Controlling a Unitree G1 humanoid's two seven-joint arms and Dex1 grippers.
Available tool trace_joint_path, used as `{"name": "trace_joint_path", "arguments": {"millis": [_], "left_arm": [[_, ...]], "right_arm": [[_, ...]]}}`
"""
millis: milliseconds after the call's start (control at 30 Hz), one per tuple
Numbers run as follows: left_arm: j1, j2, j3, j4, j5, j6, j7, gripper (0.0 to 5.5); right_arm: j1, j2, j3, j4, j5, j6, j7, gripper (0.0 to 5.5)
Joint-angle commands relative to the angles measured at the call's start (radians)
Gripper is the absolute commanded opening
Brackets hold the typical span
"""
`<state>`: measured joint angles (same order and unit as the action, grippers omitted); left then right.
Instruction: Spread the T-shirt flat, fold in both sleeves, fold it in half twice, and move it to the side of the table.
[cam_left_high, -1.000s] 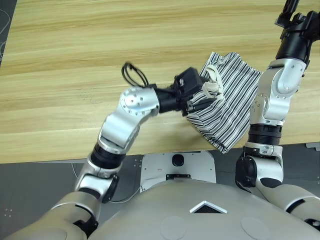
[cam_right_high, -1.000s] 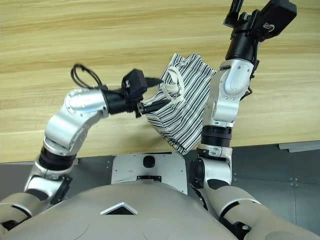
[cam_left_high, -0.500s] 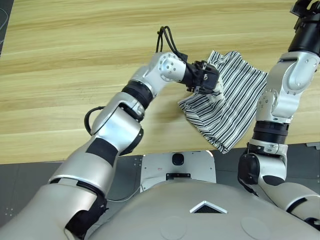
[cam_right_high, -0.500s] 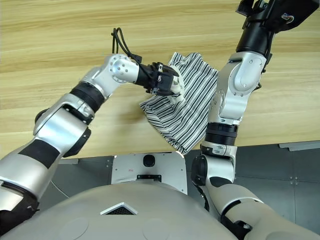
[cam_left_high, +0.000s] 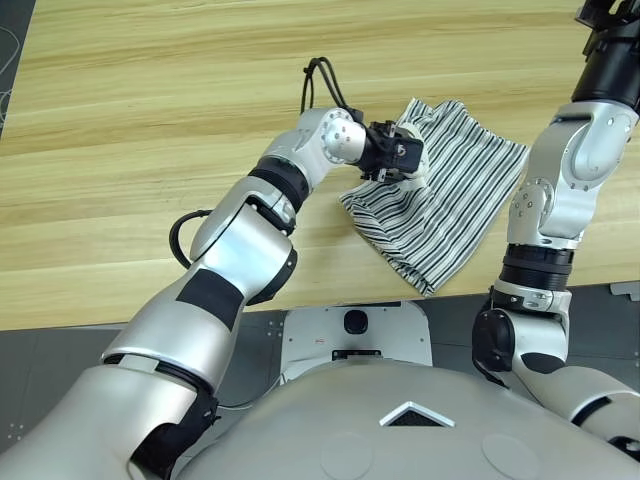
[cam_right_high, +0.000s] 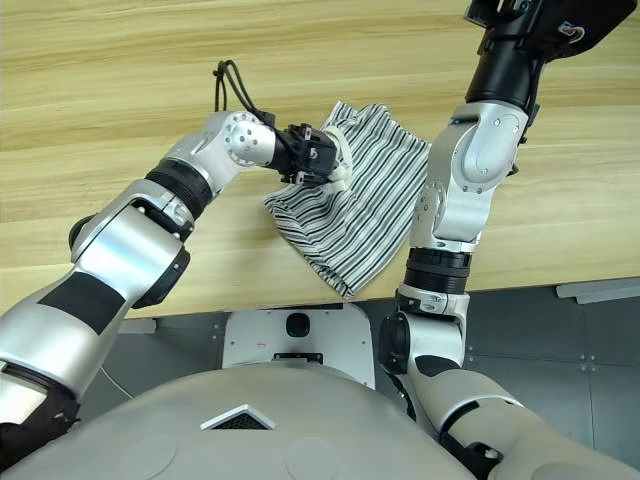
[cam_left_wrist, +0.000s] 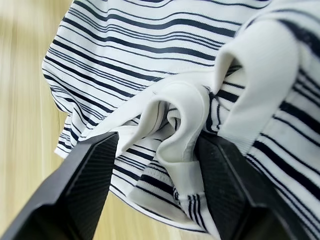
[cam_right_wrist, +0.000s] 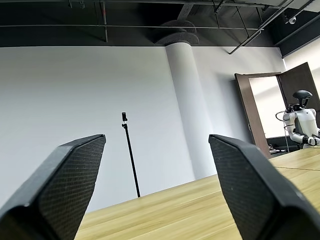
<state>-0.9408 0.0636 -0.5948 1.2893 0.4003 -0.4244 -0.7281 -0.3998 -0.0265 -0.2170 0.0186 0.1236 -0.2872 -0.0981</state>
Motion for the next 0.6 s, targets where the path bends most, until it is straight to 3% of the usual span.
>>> {"name": "trace_joint_path", "arguments": {"millis": [33,400,600], "left_arm": [[0.192,0.132,0.011,0.062,0.035,0.168,-0.009,2.88],[0.435,0.134,0.343,-0.169,-0.295,0.378,0.194,2.88],[0.675,0.132,0.383,-0.492,-0.358,0.517,0.224,2.88]], "right_arm": [[0.006,-0.002,-0.013,-0.018,0.01,0.015,-0.014,3.82],[0.073,-0.009,-0.049,-0.072,0.007,0.029,-0.025,3.82],[0.095,0.008,-0.05,-0.061,0.004,0.018,-0.032,3.82]]}}
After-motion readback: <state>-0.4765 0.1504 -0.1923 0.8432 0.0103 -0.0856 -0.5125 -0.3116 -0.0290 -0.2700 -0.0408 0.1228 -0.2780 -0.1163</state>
